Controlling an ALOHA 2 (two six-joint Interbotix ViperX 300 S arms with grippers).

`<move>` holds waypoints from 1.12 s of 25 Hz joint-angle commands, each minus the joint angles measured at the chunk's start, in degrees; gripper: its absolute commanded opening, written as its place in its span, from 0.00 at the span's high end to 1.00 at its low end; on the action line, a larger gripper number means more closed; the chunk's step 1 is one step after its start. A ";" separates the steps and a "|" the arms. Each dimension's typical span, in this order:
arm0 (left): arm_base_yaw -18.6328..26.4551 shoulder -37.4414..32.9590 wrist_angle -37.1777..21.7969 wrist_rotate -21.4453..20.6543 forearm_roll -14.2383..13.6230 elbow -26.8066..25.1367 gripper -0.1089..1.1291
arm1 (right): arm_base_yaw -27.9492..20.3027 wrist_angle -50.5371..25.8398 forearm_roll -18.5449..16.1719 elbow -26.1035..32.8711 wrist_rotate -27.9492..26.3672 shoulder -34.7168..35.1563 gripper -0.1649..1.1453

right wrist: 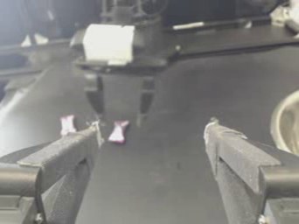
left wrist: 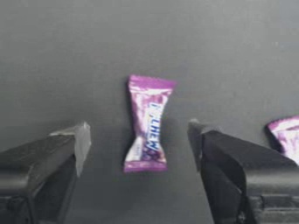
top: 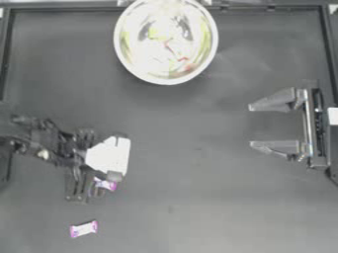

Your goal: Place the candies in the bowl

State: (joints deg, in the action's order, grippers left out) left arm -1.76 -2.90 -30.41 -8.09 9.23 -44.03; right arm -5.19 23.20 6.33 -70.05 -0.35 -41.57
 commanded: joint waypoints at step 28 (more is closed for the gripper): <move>-0.97 -3.16 -1.58 3.34 -4.39 3.08 0.72 | 0.00 0.53 0.18 0.97 0.00 0.18 0.11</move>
State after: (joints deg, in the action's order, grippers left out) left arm -2.81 -0.79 -32.08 -4.66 4.83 -41.75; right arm -5.19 23.29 6.33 -70.05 -0.35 -41.57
